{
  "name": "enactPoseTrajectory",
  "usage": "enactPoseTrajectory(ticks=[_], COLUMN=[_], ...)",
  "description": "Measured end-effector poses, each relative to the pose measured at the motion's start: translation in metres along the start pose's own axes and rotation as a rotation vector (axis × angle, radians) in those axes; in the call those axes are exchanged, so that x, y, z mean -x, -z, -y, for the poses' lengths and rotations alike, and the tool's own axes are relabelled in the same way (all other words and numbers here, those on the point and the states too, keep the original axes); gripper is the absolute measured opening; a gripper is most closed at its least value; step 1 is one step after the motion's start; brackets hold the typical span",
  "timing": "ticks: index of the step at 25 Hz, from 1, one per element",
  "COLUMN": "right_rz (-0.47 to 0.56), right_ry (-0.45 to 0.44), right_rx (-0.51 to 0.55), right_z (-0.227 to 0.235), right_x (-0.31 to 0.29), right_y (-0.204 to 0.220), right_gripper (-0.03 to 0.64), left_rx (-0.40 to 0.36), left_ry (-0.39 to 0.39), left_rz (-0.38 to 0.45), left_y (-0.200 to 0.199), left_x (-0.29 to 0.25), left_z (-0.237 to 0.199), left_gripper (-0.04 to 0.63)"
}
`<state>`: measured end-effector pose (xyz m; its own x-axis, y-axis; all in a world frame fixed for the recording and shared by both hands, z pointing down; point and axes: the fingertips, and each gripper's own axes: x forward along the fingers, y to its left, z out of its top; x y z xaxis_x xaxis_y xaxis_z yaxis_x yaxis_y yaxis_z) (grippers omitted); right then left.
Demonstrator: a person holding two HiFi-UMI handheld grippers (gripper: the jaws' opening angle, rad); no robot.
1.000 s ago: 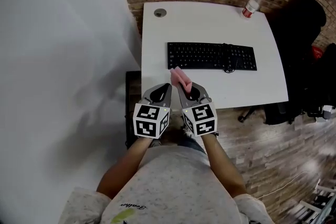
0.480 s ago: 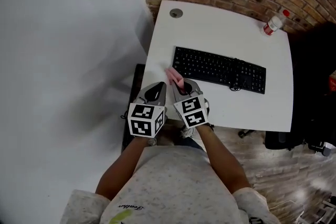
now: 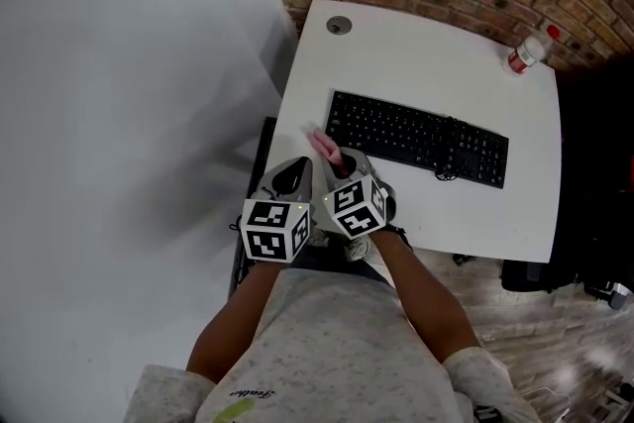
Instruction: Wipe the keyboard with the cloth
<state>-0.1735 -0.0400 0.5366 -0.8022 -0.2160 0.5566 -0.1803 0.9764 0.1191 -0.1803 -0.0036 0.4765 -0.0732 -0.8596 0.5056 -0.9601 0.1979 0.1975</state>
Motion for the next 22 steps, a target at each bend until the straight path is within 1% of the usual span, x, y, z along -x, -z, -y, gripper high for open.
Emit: enactPoseTrajectory(ticks=[6,10,15,22], right_rz=[-0.033,-0.052,-0.075,-0.099], right_ry=[0.026,0.073,0.129,0.197], right_rx=[0.001,-0.024,-0.06,-0.094], right_z=[0.005,0.008,0.015,0.03], right_x=[-0.003,0.0,0.008,0.023], right_y=[0.001,0.004,0.011,0.022], right_gripper=[0.025,0.025,0.025,0.025], left_rx=[-0.007,-0.03,-0.045,-0.065], left_ry=[0.054,0.117,0.178,0.255], left_rz=[-0.011,-0.014,-0.021,-0.029], left_y=[-0.011,-0.017,-0.021,-0.023], left_x=[-0.011,-0.019,-0.028,-0.042], left_z=[0.0,0.004,0.007,0.024], left_gripper=[-0.008,-0.008,-0.008,-0.008])
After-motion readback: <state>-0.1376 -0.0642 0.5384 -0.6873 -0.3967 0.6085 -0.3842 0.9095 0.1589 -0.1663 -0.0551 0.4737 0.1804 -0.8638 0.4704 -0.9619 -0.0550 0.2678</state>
